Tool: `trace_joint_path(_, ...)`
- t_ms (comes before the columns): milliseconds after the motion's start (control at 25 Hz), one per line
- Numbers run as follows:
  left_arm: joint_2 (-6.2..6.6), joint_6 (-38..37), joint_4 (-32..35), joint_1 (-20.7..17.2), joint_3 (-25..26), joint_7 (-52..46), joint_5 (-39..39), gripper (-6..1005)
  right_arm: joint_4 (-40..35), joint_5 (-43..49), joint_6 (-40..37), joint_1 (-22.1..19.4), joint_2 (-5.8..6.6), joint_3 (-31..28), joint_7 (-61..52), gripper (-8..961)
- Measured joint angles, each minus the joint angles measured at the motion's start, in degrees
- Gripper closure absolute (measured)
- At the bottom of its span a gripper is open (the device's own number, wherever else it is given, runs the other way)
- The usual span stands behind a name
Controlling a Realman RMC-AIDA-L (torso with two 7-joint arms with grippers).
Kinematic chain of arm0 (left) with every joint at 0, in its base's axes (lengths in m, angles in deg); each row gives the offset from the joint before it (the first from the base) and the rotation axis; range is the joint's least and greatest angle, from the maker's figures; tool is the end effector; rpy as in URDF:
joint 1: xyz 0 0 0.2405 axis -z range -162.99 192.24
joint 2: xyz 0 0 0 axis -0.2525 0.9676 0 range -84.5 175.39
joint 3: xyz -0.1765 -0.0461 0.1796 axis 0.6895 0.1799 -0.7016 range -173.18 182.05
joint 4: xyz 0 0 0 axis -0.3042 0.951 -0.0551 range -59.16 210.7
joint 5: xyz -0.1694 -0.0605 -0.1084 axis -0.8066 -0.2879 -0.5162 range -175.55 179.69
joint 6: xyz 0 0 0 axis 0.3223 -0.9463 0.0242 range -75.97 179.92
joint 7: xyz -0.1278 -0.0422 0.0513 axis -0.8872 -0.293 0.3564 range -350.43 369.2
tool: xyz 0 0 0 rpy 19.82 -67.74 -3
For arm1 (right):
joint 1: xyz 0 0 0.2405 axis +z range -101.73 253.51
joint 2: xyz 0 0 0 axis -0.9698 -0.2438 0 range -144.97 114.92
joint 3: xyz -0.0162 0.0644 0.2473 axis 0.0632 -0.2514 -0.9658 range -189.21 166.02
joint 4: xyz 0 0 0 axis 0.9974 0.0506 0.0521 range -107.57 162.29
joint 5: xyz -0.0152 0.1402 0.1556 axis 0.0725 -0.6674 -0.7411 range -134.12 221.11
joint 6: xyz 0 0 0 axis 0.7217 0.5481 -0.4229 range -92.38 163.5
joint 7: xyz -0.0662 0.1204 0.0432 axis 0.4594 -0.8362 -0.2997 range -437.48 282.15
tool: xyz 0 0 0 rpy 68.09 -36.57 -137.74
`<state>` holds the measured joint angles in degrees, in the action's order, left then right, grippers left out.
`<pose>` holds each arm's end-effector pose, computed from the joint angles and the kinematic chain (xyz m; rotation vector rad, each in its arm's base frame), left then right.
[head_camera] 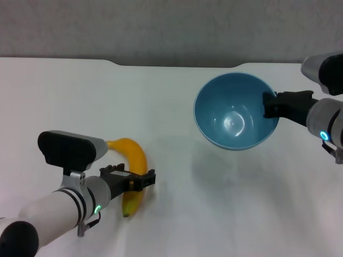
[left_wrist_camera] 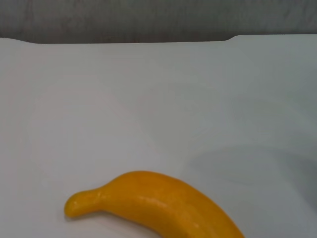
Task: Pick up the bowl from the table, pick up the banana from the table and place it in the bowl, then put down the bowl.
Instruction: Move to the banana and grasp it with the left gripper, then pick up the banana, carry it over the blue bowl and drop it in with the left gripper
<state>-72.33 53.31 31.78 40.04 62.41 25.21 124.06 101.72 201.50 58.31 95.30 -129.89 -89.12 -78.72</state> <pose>-0.2652 0.3538 -0.1150 -2.0679 -1.0611 -0.2353 0.2046 0.3947 -0.0073 -1.9762 0.8357 0.2774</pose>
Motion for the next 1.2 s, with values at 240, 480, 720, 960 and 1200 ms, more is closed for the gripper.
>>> trace_joint_path(240, 0.04, -0.5, 0.5, 0.0, 0.1, 0.0, 0.0, 110, 0.2, 0.0, -0.2, -0.1, -0.01, 0.1, 0.0, 912)
trace_joint_path(480, 0.09, -0.8, 0.7, 0.0, 0.1, 0.0, 0.0, 254, 0.3, 0.0, -0.2, -0.1, -0.01, 0.2, 0.0, 911)
trace_joint_path(720, 0.1, -1.2, 0.8, 0.0, -0.2, 0.0, 0.0, 449, 0.3, 0.0, -0.3, -0.1, -0.01, 0.2, 0.0, 912)
trace_joint_path(960, 0.53, -1.5, 0.2, -0.6, 0.9, 0.1, 0.0, 494, 0.3, 0.0, -0.3, -0.5, 0.01, 0.3, 0.0, 912)
trace_joint_path(1200, 1.22, 0.2, -6.5, -5.7, 8.7, 4.8, 0.7, 495, 0.0, 0.1, -0.4, -0.9, 0.07, 0.3, 0.0, 911)
